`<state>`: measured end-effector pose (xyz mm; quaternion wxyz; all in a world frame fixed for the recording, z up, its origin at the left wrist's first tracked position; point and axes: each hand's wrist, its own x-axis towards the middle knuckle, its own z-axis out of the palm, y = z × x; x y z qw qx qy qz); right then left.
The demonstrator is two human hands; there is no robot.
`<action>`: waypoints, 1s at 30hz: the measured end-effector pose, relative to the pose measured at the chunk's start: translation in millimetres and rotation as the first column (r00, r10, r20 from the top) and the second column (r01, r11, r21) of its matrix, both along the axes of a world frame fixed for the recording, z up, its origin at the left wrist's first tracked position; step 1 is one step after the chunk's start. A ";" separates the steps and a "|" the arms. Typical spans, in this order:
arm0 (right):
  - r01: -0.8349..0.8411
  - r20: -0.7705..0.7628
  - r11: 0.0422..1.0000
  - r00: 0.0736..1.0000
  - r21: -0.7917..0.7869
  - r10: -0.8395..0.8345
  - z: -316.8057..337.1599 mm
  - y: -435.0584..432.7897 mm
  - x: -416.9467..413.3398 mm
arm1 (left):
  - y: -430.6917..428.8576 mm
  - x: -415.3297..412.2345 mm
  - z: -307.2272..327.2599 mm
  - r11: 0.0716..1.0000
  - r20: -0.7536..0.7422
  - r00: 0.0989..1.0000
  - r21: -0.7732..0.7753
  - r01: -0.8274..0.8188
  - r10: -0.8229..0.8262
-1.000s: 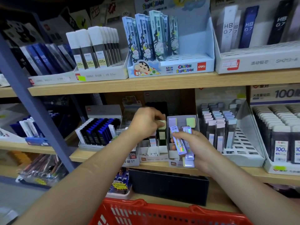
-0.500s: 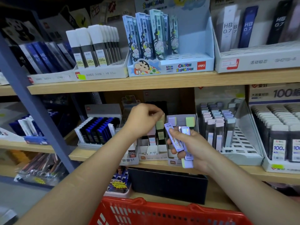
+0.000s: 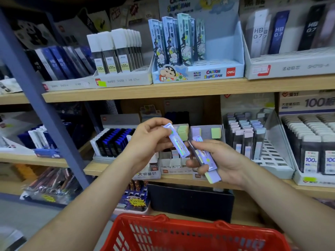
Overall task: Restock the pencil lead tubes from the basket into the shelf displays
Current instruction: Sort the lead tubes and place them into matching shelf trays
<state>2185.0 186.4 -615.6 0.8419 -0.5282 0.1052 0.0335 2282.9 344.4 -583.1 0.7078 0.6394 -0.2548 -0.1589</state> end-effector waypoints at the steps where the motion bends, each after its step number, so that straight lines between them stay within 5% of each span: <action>1: -0.003 0.022 1.000 1.000 -0.026 0.003 1.3 2.0 -0.4 | 2.5 0.6 -0.2 1.000 -0.033 0.999 -0.019 0.008 -0.009; 11: -0.254 -0.036 0.840 0.962 -0.480 0.271 5.6 9.1 -2.6 | 10.9 -14.7 -9.2 0.951 0.127 0.975 0.272 0.144 -0.184; 17: -0.393 -0.124 0.726 0.910 -0.565 0.396 12.6 8.0 -3.4 | 15.2 -12.1 -9.6 0.933 0.222 0.954 0.339 0.118 -0.201; 23: 0.072 0.116 0.937 0.993 -0.342 -0.034 7.4 2.7 7.1 | 22.0 -7.7 -16.0 0.971 0.217 0.975 0.240 0.000 -0.054; 30: 0.263 0.108 0.935 0.964 -0.239 -0.244 2.5 23.1 10.4 | 16.9 -22.1 -25.4 0.979 0.156 0.985 0.201 0.044 -0.077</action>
